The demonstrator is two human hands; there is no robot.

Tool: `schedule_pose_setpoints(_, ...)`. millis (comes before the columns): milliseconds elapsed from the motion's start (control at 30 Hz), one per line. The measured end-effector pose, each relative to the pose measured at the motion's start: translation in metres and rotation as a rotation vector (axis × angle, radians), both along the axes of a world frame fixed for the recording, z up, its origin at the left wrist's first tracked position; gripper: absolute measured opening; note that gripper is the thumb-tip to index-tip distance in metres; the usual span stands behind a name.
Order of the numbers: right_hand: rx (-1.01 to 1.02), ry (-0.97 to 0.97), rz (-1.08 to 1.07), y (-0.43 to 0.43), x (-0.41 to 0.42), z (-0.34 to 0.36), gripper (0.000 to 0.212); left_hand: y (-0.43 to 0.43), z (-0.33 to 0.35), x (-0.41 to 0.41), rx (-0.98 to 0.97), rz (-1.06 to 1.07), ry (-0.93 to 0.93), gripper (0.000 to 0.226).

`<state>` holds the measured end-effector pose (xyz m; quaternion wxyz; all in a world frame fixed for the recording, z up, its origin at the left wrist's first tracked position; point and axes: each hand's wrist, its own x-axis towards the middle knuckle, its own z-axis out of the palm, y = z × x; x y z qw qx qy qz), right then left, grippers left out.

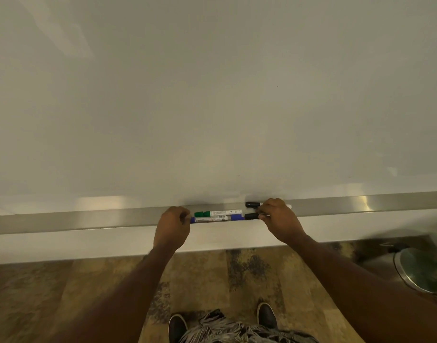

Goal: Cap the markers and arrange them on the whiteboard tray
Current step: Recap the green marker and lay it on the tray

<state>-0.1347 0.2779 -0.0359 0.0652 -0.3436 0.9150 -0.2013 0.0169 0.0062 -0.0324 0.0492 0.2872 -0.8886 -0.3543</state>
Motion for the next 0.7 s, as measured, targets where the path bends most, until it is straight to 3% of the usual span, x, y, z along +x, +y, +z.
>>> schedule_pose_setpoints(200,-0.035,-0.002,0.121,-0.055,0.007,0.021,0.018,-0.003,0.005,-0.012,-0.144,-0.094,-0.037,0.02)
schedule_pose_setpoints(400,0.16,-0.017,0.234,-0.095,0.018,0.021,0.023,0.0,0.007,-0.024,-0.253,-0.221,-0.152,0.022)
schedule_pose_setpoints(700,0.256,0.083,0.288,-0.111,0.019,0.014,0.026,-0.001,0.002,-0.031,-0.221,-0.231,-0.149,0.022)
